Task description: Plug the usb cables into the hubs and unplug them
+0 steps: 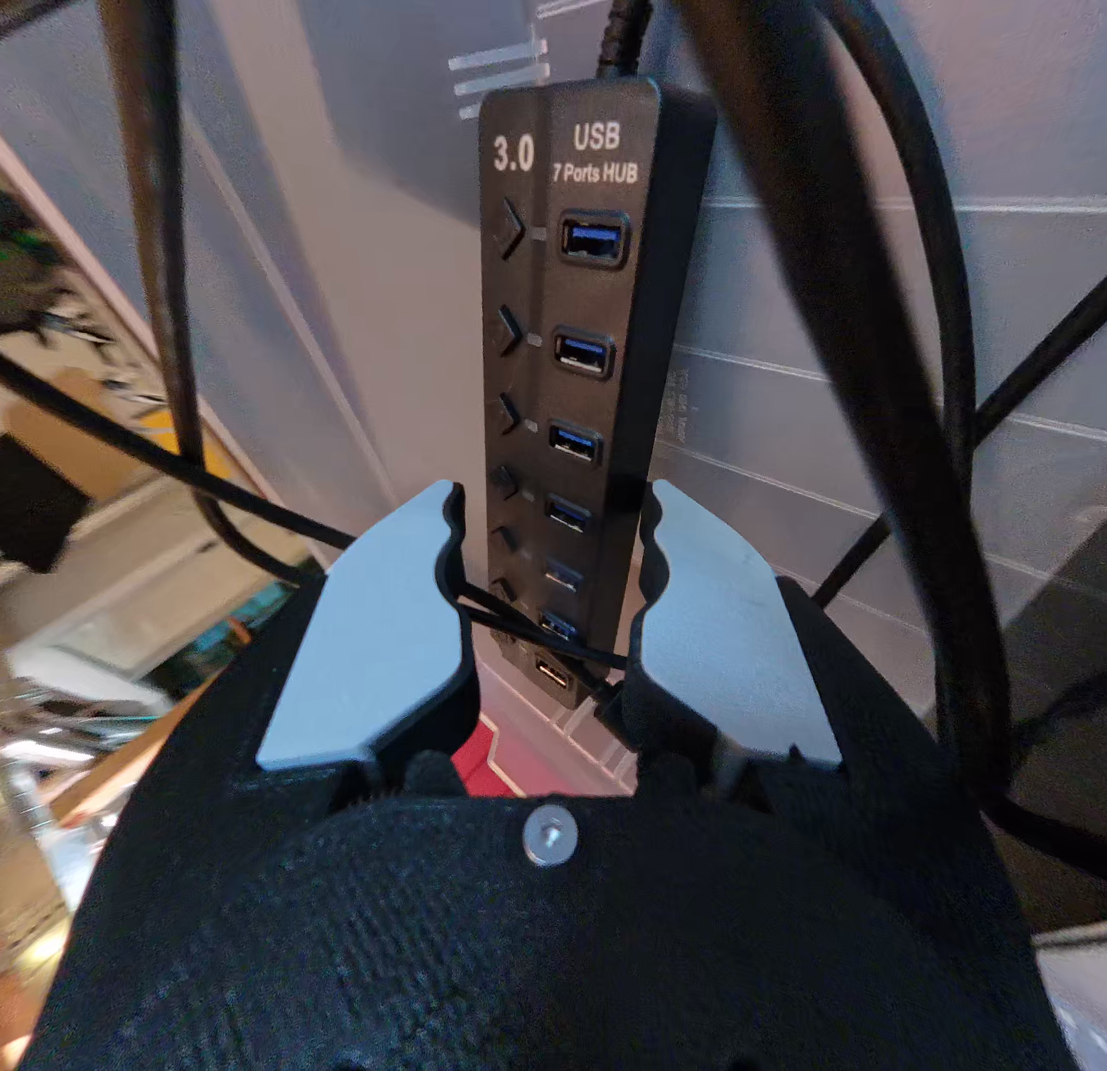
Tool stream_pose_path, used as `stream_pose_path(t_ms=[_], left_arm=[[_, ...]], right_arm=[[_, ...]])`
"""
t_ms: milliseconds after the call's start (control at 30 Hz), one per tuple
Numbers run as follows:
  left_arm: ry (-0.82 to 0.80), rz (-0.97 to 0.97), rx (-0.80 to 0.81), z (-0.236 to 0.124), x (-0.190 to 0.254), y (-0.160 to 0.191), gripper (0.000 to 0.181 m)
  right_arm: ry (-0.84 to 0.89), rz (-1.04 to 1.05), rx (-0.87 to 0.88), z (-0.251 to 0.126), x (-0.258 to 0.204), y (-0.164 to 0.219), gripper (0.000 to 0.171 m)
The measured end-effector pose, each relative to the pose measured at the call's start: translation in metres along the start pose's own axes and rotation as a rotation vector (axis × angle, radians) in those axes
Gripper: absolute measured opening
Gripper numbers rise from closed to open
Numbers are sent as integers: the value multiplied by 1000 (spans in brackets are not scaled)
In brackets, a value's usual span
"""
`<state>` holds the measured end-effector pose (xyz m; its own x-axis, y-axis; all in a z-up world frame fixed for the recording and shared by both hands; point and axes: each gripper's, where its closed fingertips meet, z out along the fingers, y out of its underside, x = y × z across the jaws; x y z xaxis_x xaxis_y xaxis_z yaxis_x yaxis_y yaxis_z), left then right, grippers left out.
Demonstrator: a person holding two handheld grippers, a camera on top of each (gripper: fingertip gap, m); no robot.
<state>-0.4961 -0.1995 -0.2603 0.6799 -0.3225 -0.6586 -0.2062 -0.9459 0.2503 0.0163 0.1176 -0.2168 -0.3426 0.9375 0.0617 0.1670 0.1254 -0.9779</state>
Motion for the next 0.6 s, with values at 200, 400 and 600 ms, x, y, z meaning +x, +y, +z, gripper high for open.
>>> stream_pose_path(t_ms=[200,400,600], left_arm=[[-107,-25,1,-1,-6,7,44],[-192,-145,109,-86,-43,30,29],[-298,-291,378,-235,-70,29,28]], right_arm=[[5,23,-6,0,1,1,7],[8,-5,14,-7,-2,-5,6],[-26,-40,77,-9,-12,-25,6]])
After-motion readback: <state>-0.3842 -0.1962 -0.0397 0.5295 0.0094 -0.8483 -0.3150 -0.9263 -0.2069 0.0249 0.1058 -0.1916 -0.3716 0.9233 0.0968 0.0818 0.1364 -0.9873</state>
